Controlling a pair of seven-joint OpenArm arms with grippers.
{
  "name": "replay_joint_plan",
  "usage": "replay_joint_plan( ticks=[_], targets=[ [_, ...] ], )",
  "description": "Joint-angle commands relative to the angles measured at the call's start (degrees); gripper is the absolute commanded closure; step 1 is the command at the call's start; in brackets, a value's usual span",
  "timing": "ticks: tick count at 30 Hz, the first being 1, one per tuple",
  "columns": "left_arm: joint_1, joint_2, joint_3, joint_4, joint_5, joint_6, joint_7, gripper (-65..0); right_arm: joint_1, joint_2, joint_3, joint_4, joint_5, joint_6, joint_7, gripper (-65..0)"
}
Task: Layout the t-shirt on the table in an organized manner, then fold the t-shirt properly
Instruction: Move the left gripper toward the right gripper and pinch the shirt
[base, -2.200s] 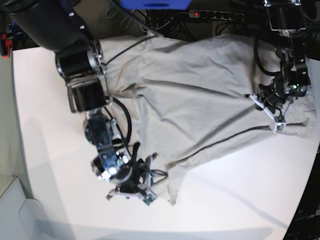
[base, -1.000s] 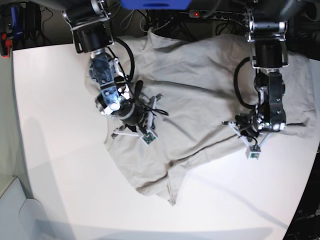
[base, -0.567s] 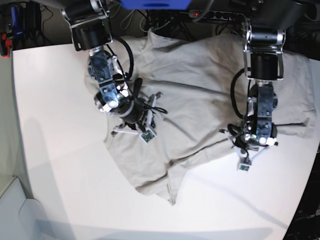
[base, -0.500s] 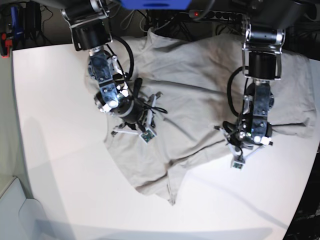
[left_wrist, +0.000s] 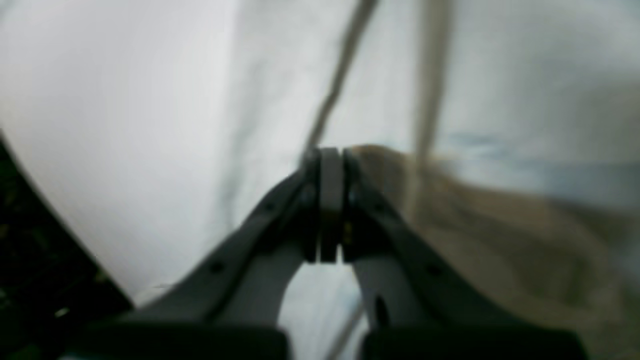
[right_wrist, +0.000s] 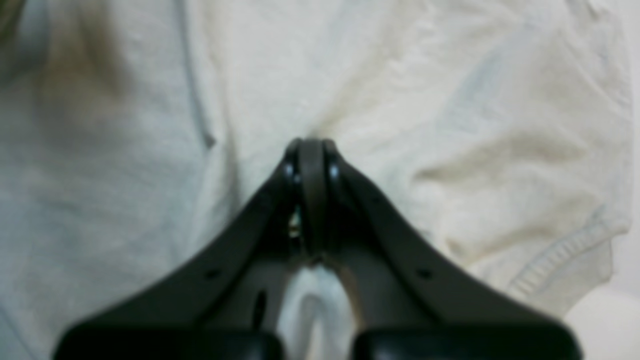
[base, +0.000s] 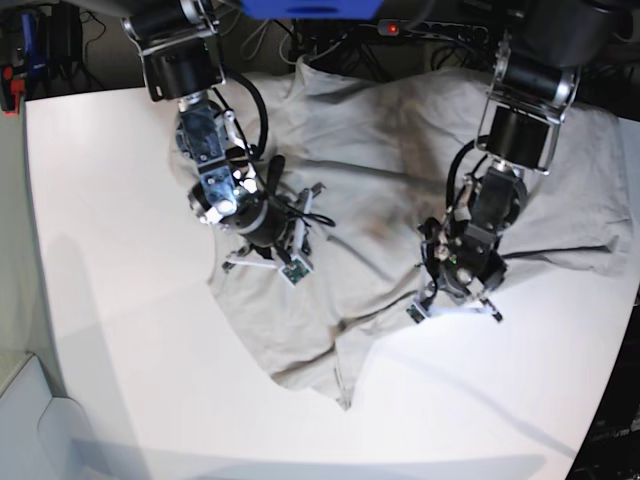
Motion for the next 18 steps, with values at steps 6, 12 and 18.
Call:
replay_joint_plan(
  ticks=[6, 12, 18],
  targets=[
    [-6.0, 0.4, 3.5, -12.4, 4.0, -0.2, -4.4, -0.1, -0.6, 0.5, -0.2, -0.4, -1.9, 0.7, -5.1, 0.0],
    [-6.4, 0.4, 3.3, -14.5, 4.1, 0.4, -7.9, -0.1, -0.6, 0.6, -0.2, -0.4, -1.9, 0.7, -5.1, 0.0],
    [-8.5, -0.6, 3.1, -15.1, 4.1, 6.2, -12.4, -0.1, -0.6, 1.2, -0.2, -0.4, -1.9, 0.7, -5.1, 0.0]
  ],
)
